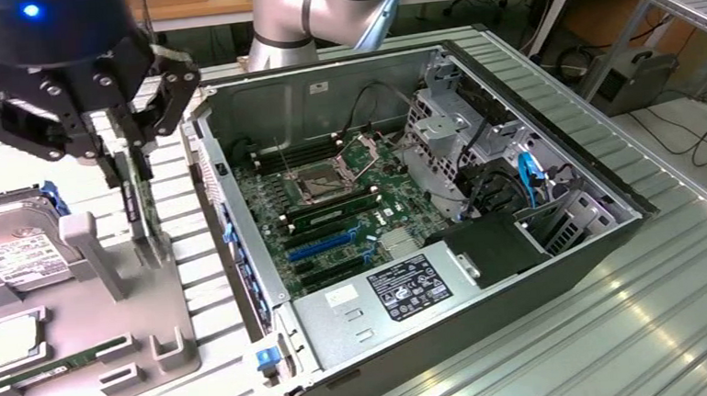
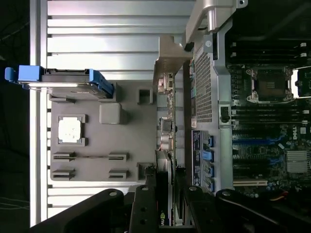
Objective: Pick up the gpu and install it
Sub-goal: 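Pick up the gpu and move the gpu toward the slot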
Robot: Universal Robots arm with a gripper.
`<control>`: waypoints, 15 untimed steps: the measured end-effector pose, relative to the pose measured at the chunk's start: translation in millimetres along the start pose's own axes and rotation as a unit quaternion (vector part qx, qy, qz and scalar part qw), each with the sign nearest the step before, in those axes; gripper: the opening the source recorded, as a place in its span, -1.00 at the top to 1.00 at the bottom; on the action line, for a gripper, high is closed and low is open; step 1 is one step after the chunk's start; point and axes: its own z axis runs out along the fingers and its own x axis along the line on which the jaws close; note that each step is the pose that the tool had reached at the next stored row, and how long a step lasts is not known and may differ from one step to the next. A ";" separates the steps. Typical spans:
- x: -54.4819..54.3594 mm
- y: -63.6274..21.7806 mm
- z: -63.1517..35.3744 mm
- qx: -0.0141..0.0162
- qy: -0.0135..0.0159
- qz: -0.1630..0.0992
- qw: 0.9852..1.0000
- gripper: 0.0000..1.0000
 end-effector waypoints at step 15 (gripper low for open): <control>-80.1 -1.9 -7.8 -0.004 0.008 0.000 1.000 0.47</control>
